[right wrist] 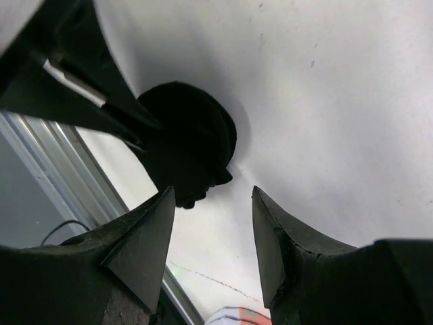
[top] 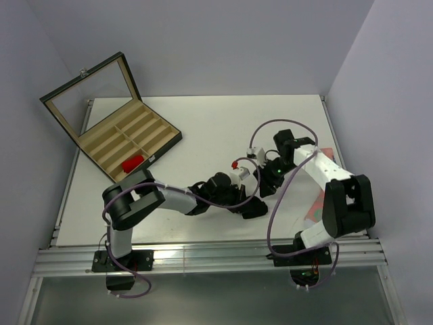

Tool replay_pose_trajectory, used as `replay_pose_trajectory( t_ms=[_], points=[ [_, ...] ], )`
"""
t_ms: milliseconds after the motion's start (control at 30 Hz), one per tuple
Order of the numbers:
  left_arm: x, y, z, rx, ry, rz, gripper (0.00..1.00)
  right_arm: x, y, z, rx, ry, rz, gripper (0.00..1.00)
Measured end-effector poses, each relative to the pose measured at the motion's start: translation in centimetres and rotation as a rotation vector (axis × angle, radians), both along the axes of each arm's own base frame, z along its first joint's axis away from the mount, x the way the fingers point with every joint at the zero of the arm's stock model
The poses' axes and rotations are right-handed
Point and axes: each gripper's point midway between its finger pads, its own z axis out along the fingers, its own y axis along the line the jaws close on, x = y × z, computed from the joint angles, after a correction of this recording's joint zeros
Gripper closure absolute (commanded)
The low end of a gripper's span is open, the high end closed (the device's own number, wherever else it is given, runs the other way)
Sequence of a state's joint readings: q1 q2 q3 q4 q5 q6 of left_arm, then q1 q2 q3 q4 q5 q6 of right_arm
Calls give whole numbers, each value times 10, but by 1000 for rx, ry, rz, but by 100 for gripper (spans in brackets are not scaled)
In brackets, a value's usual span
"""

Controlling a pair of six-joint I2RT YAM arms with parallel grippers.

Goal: Roll the socks
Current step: Roll the sock at the center of the board.

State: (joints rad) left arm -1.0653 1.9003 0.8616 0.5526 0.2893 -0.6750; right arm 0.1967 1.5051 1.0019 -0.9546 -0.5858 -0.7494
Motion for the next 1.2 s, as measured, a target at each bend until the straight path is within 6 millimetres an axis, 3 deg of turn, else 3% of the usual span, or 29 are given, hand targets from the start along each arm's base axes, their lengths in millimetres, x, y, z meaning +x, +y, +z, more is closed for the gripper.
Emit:
replay_pose_trajectory(
  t_ms=[300,500,900,1200],
  points=[
    [3,7,-3,-17,124,-8,100,-28,-15,-4,18,-120,88,39],
    [4,7,-4,0,182,-42,100,-35,-18,-4,25,-237,164,36],
    [9,7,-7,38,297,-96,100,-49,-16,-9,52,-343,314,35],
    [11,7,-8,56,350,-119,100,-62,-2,-17,41,-423,428,35]
  ],
)
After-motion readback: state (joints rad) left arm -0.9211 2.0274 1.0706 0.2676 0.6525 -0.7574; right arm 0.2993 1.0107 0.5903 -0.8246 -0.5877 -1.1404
